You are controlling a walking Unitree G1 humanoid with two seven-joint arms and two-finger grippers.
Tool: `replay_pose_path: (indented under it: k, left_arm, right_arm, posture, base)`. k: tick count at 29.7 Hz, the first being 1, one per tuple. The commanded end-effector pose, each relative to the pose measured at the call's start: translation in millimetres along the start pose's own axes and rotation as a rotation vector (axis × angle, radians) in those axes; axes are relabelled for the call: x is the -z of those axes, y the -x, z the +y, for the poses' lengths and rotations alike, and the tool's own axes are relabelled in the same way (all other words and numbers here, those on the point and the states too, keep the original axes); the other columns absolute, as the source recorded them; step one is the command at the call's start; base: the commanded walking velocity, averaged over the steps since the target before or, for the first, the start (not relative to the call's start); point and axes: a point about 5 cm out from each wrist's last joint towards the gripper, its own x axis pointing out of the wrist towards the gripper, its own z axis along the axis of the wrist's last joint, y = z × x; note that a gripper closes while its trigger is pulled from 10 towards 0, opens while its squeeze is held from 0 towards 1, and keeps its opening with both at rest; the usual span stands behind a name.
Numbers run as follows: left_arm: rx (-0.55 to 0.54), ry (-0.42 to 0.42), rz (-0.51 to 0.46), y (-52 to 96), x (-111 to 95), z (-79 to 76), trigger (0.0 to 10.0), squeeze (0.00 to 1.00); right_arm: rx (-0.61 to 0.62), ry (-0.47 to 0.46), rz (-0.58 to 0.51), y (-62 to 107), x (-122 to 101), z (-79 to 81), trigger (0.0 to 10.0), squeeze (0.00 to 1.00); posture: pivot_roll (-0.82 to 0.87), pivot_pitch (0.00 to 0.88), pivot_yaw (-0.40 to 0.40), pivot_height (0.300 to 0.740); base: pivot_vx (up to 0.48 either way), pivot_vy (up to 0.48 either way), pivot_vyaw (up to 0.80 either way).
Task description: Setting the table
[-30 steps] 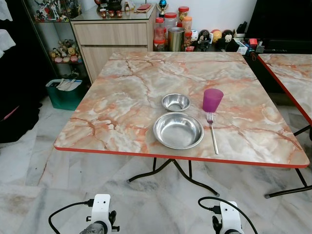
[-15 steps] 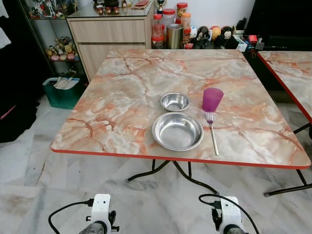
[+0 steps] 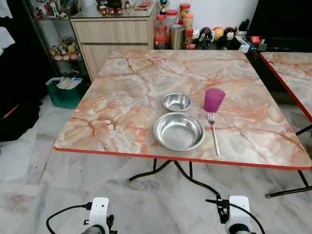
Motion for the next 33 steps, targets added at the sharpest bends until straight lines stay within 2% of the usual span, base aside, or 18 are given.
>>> replay_pose_path:
  k: [1,7,9,11,15,18,20,24,27,33]
  left_arm:
    - [0.001,-0.014,0.014,0.6,2,1.1,10.0,0.0]
    - [-0.002,-0.013,0.011,0.2,1,2.4,10.0,0.0]
    - [-0.004,-0.01,0.009,0.0,0,2.7,10.0,0.0]
    - [-0.005,-0.008,0.008,0.0,0,2.8,10.0,0.0]
    - [-0.005,-0.008,0.008,0.0,0,2.8,10.0,0.0]
    - [-0.009,-0.001,0.008,0.1,0,3.0,10.0,0.0]
    - [-0.012,-0.004,0.009,0.2,1,2.8,10.0,0.0]
    - [-0.011,-0.011,0.009,-0.2,0,1.3,10.0,0.0]
    - [-0.01,-0.008,-0.006,-1.1,-4,0.5,10.0,0.0]
    - [-0.013,0.003,-0.012,-1.6,-6,1.4,10.0,0.0]
  right_arm:
    - [0.005,0.005,-0.064,-2.5,-12,1.2,10.0,0.0]
    - [0.008,0.036,-0.179,-3.0,-40,0.1,10.0,0.0]
    - [0.028,0.021,-0.257,-7.7,-63,1.3,10.0,0.0]
    - [0.023,0.019,-0.292,-9.6,-74,3.6,10.0,0.0]
    - [0.021,0.019,-0.299,-9.0,-78,4.3,10.0,0.0]
    - [0.01,0.014,-0.364,-14.5,-103,9.7,10.0,0.0]
    - [-0.002,0.034,-0.37,-22.9,-111,13.2,10.0,0.0]
    - [0.013,0.028,-0.363,-32.8,-116,10.5,10.0,0.0]
    - [0.042,-0.041,-0.374,-51.8,-139,9.6,10.0,0.0]
    - [0.032,-0.038,-0.399,-57.0,-152,15.0,10.0,0.0]
  posture:
    - [-0.04,0.0,0.036,0.74]
    - [-0.05,0.0,0.041,0.74]
    - [-0.05,0.0,0.041,0.74]
    - [-0.05,0.0,0.04,0.74]
    - [-0.05,0.0,0.04,0.74]
    - [-0.04,0.0,0.035,0.74]
    - [-0.04,0.0,0.037,0.74]
    - [-0.05,0.0,0.043,0.74]
    - [-0.05,0.0,0.05,0.74]
    - [-0.04,0.0,0.047,0.74]
  base:
    - [0.0,0.0,0.0]
    - [0.0,0.0,0.0]
    - [0.0,0.0,0.0]
    - [0.0,0.0,0.0]
    - [0.0,0.0,0.0]
    - [0.0,0.0,0.0]
    - [0.0,0.0,0.0]
    - [0.0,0.0,0.0]
    - [0.0,0.0,0.0]
    - [0.0,0.0,0.0]
